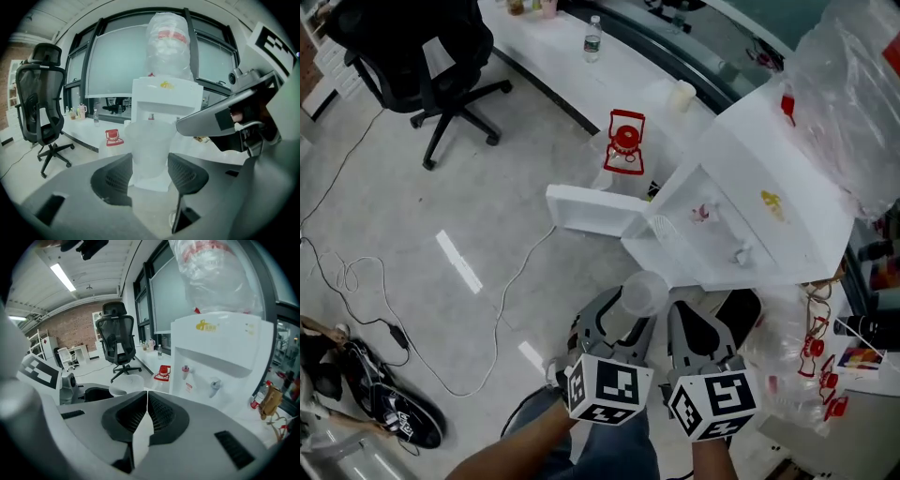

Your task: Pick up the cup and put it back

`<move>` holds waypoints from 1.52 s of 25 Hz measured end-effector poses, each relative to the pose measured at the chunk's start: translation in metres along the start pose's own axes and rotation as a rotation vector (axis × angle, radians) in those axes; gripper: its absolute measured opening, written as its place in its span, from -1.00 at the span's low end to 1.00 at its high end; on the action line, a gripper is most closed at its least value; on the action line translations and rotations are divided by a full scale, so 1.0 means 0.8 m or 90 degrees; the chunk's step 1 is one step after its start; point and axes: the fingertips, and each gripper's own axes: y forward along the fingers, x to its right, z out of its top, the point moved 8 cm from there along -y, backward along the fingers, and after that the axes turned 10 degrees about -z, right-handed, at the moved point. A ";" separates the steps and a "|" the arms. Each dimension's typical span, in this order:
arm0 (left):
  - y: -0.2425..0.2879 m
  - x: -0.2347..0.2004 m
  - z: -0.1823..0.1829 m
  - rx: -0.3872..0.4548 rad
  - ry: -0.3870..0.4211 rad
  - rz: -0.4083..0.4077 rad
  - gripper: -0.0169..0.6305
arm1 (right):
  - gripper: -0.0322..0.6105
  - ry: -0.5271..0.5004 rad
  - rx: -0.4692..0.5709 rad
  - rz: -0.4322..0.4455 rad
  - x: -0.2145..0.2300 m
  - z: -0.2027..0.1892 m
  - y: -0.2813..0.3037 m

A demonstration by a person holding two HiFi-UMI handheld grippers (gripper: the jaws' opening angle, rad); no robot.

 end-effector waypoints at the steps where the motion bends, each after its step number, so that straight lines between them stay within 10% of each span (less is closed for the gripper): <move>1: 0.013 -0.004 -0.010 0.001 0.001 0.001 -0.20 | -0.83 -0.001 -0.001 0.003 0.003 -0.010 0.013; 38: 0.461 -0.110 -0.365 0.064 0.007 -0.044 -0.20 | -0.83 -0.062 0.019 -0.010 0.140 -0.363 0.402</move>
